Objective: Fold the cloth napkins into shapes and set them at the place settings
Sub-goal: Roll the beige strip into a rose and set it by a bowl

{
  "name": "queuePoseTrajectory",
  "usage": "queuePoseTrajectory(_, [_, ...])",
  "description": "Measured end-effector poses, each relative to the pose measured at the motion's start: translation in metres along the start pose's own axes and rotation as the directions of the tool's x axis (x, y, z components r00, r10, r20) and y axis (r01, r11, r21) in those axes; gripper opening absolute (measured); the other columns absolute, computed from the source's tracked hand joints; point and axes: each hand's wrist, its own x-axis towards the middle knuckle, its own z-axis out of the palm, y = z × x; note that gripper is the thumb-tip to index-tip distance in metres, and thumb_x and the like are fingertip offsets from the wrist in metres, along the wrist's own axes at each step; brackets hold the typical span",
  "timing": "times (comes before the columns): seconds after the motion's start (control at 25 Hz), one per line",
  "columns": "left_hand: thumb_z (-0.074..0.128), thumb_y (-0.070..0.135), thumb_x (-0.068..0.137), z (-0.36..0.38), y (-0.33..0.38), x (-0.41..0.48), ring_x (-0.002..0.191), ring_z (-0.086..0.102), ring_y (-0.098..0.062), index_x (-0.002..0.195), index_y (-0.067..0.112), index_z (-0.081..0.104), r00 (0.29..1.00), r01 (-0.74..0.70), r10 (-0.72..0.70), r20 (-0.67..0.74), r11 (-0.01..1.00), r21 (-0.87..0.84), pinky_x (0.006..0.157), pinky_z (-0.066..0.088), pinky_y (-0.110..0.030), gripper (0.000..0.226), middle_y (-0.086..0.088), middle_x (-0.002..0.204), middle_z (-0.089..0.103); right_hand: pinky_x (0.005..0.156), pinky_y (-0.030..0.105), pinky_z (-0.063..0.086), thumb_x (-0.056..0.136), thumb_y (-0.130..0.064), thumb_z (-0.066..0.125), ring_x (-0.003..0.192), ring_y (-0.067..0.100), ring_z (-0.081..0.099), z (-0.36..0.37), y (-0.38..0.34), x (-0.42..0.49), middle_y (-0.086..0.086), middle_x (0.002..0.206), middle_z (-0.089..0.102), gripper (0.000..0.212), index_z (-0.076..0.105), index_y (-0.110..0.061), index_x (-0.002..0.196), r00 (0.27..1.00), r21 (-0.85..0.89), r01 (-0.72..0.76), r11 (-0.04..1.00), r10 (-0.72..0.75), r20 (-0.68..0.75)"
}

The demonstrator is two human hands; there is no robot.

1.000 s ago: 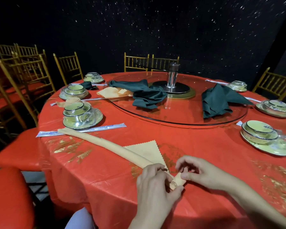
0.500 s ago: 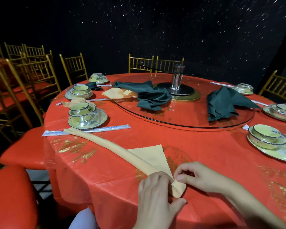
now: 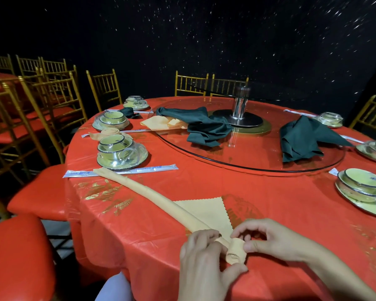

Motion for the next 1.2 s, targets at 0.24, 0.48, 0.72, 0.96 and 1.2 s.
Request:
queuePoseTrajectory(0.24, [0.049,0.069,0.059,-0.007,-0.010,0.008,0.086,0.047,0.000,0.061,0.037,0.065,0.988,-0.148,0.151,-0.017,0.983,0.108,0.081,0.029,-0.025,0.037,0.025,0.080,0.058,0.070,0.010,0.044,0.083,-0.007,0.069,0.076,-0.005,0.058,-0.001,-0.017,-0.001,-0.016,0.078,0.069,0.026,0.069,-0.018,0.106,0.995,-0.060,-0.088,0.994,0.090,0.038])
queuePoseTrajectory(0.48, [0.059,0.069,0.062,-0.010,-0.015,0.006,0.088,0.055,-0.003,0.077,0.032,0.058,0.966,-0.251,0.254,-0.043,0.965,0.077,0.084,0.033,-0.025,0.040,0.021,0.085,0.059,0.066,0.008,0.043,0.086,-0.015,0.068,0.077,-0.007,0.056,0.002,-0.027,0.000,-0.006,0.085,0.067,0.021,0.069,-0.024,0.105,0.993,-0.191,-0.100,0.976,0.110,0.044])
queuePoseTrajectory(0.72, [0.061,0.068,0.054,-0.013,-0.014,0.009,0.072,0.054,0.007,0.064,0.034,0.058,0.994,-0.099,0.100,0.040,0.995,-0.017,0.075,0.031,-0.018,0.036,0.023,0.075,0.056,0.074,0.032,0.047,0.084,-0.037,0.063,0.073,0.001,0.052,0.005,-0.022,0.017,0.002,0.084,0.068,0.007,0.067,-0.040,0.089,0.996,-0.241,-0.074,0.968,0.083,0.027])
queuePoseTrajectory(0.96, [0.059,0.071,0.057,-0.018,-0.022,0.025,0.071,0.049,0.004,0.059,0.030,0.066,0.985,0.092,-0.078,0.151,0.992,-0.084,0.066,0.038,-0.017,0.041,0.020,0.077,0.048,0.086,0.024,0.044,0.080,-0.035,0.066,0.092,0.007,0.057,0.016,-0.021,0.014,-0.016,0.095,0.061,0.015,0.065,-0.042,0.093,0.991,-0.178,0.075,0.981,-0.093,-0.092])
queuePoseTrajectory(1.2, [0.046,0.082,0.050,-0.025,-0.025,0.014,0.073,0.049,0.005,0.086,0.039,0.054,0.992,0.055,-0.056,0.112,0.998,0.013,0.053,0.032,-0.010,0.057,0.025,0.078,0.050,0.075,0.023,0.043,0.084,-0.034,0.064,0.077,0.006,0.051,0.022,-0.028,0.038,-0.011,0.086,0.062,0.010,0.069,-0.036,0.093,0.995,-0.308,0.033,0.951,-0.059,-0.077])
